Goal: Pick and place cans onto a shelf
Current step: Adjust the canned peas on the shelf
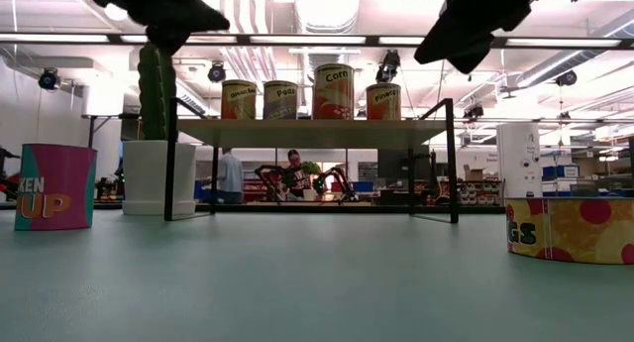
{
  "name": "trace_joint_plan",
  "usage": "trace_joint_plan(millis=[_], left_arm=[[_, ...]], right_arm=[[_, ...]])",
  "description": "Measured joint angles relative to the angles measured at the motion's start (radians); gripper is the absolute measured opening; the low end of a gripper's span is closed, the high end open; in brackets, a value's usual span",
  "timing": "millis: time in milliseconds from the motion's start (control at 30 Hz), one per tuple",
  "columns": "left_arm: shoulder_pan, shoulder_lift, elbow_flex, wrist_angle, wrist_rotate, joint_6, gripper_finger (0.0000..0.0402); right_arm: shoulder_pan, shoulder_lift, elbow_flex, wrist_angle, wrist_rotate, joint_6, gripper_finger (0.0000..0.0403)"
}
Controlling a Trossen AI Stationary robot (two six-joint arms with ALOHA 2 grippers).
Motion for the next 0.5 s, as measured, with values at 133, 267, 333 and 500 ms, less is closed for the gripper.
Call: trace_joint_plan(millis=[133,267,333,500], left_arm=[[0.0,0.003,0.09,-0.268,-0.001,-0.172,0.0],[0.0,0.029,0.19,-0.606,0.021,-0.418,0.0],[0.0,0.055,0.232,-0.779,0.061,-0.518,0.0],[-0.003,0.114,0.274,-1.03,0.126,-0.676,0.0]], right_arm=[[0.031,0.0,0.0,-0.002,0.105,-0.021,0.0012],[0.042,0.0,0.0,-0.002,0.145,-0.049,0.0012],[0.042,0.0,0.0,-0.002,0.149,-0.05,0.0012],[0.042,0.0,-0.002,-0.002,0.162,-0.067,0.0012]])
